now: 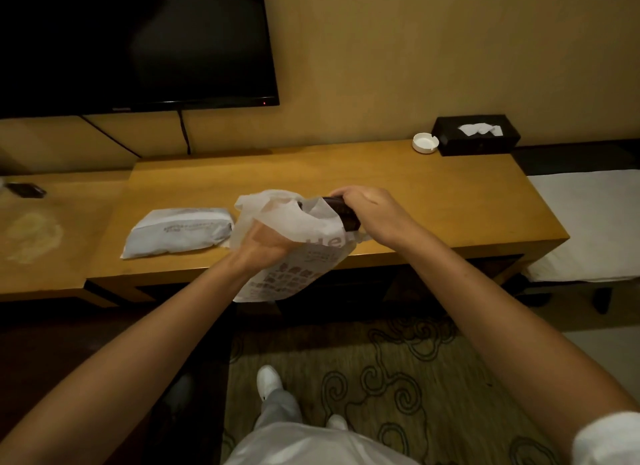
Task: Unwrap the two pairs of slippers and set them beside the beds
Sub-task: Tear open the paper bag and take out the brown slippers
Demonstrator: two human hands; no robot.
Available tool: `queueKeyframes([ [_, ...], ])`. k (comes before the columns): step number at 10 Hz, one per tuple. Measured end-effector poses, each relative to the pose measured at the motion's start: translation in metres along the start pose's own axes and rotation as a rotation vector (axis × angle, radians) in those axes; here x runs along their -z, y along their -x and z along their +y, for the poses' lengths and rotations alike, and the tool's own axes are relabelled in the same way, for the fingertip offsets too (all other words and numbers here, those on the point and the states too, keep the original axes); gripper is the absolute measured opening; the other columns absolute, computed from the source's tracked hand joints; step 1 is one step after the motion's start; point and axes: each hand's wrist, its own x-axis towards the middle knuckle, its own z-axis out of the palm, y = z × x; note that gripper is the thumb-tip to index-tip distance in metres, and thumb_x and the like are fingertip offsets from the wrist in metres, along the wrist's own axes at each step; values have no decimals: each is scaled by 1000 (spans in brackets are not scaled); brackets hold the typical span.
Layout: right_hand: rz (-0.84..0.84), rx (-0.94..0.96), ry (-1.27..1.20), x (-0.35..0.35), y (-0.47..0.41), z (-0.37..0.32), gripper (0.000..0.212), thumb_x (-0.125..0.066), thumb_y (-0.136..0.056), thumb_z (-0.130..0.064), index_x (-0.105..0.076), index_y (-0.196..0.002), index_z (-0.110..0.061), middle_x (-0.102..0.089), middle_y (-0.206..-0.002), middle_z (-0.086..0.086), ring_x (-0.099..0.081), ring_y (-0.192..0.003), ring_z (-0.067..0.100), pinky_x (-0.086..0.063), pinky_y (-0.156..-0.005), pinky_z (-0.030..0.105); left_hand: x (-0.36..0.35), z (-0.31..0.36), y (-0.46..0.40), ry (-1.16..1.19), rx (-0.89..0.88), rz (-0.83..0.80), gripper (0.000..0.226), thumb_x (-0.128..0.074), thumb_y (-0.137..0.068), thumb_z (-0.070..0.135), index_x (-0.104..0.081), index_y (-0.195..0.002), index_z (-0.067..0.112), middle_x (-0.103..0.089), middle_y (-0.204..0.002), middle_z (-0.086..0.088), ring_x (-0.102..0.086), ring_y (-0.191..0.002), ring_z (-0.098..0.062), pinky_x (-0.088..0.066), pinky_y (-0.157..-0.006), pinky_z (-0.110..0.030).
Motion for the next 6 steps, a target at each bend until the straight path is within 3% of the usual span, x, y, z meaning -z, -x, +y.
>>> queueKeyframes([
  [1,-71,33,-28,-2,1,-1,45,-41,-98,-49,-76,-107,-22,-74,-111,-3,-66,-107,14,-51,-92,41,-2,23,6,-70,-82,-90,17,-60,-96,5,-59,-92,22,-55,-89,4,-56,-82,0,-39,-89,-25],
  [2,-116,76,9,-1,-1,3,40,-50,-102,-51,-75,-118,-23,-75,-109,-10,-68,-101,5,-52,-84,27,-1,6,4,-1402,80,376,41,-37,-106,26,-56,-111,-9,-52,-95,-36,-59,-109,-33,-36,-100,-18],
  [3,-116,48,-21,4,-9,5,34,-53,-103,-45,-77,-112,-22,-76,-96,-12,-69,-89,1,-48,-73,18,0,20,4,-281,-27,160,13,-74,-85,32,-62,-87,31,-66,-84,9,-64,-80,3,-49,-63,-11],
  [4,-128,10,-94,7,-11,9,30,-57,-102,-41,-79,-101,-21,-78,-87,-6,-68,-78,-1,-47,-66,13,5,33,3,69,-89,19,31,-76,-85,14,-64,-101,39,-69,-94,16,-63,-88,7,-54,-72,-22],
  [5,-159,-96,-187,8,-13,15,31,-63,-98,-36,-77,-99,-9,-78,-94,11,-68,-85,13,-50,-74,25,6,19,-7,192,-126,-4,35,-74,-84,15,-66,-105,42,-71,-97,25,-65,-94,9,-51,-72,-10],
  [6,-204,-180,-286,8,-16,18,23,-61,-85,-27,-72,-94,-9,-68,-88,9,-63,-84,20,-49,-71,32,13,24,-6,236,-6,-8,34,-71,-78,18,-67,-103,41,-72,-94,26,-68,-89,6,-53,-67,-12],
])
